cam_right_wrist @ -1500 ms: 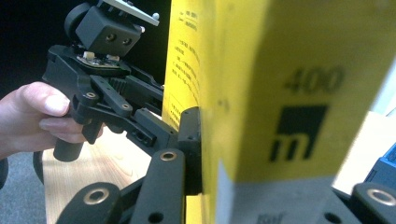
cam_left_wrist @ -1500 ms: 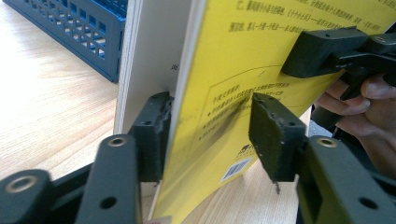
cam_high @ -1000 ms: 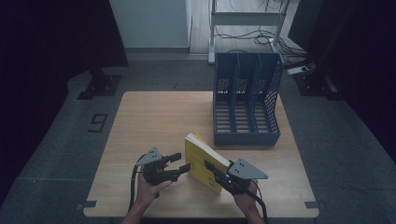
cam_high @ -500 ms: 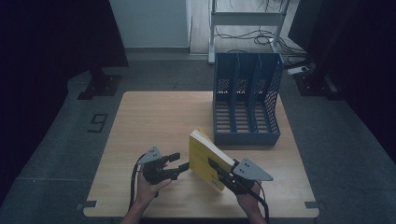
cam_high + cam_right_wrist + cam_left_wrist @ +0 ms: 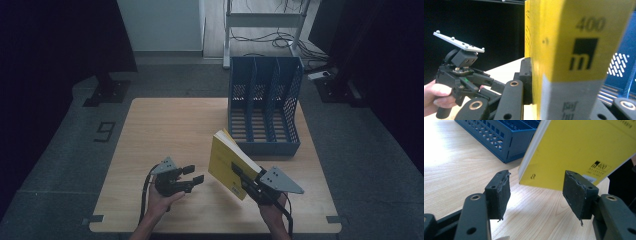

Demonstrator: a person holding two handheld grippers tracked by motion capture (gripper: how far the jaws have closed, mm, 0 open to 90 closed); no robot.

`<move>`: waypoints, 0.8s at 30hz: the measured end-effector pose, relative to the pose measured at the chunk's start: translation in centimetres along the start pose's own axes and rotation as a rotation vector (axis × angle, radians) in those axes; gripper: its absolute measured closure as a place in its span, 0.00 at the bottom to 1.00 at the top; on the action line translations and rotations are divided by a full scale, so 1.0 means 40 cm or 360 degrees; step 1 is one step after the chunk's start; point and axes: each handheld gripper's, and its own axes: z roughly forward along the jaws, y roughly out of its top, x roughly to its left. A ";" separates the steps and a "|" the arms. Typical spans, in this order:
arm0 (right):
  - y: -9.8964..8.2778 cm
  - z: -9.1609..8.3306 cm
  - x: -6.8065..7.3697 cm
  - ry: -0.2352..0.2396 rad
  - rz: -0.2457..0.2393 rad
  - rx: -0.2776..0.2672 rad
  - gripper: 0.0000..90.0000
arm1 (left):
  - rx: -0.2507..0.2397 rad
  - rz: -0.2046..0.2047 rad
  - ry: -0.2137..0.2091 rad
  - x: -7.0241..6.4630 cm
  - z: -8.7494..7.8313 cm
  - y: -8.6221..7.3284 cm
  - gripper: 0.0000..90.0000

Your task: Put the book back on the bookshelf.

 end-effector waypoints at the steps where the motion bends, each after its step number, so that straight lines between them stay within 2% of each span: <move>1: 0.000 0.000 0.000 0.0000 0.0000 0.0000 0.83 | 0.0000 0.0000 0.0000 0.000 0.000 0.000 0.43; 14: 0.042 0.032 -0.010 -0.0022 0.0005 -0.0028 0.83 | 0.0042 -0.0036 -0.0024 0.015 0.005 -0.001 0.43; 24: 0.074 0.038 -0.021 -0.0048 0.0015 -0.0060 0.83 | 0.0052 -0.0033 -0.0037 0.015 0.003 -0.002 0.43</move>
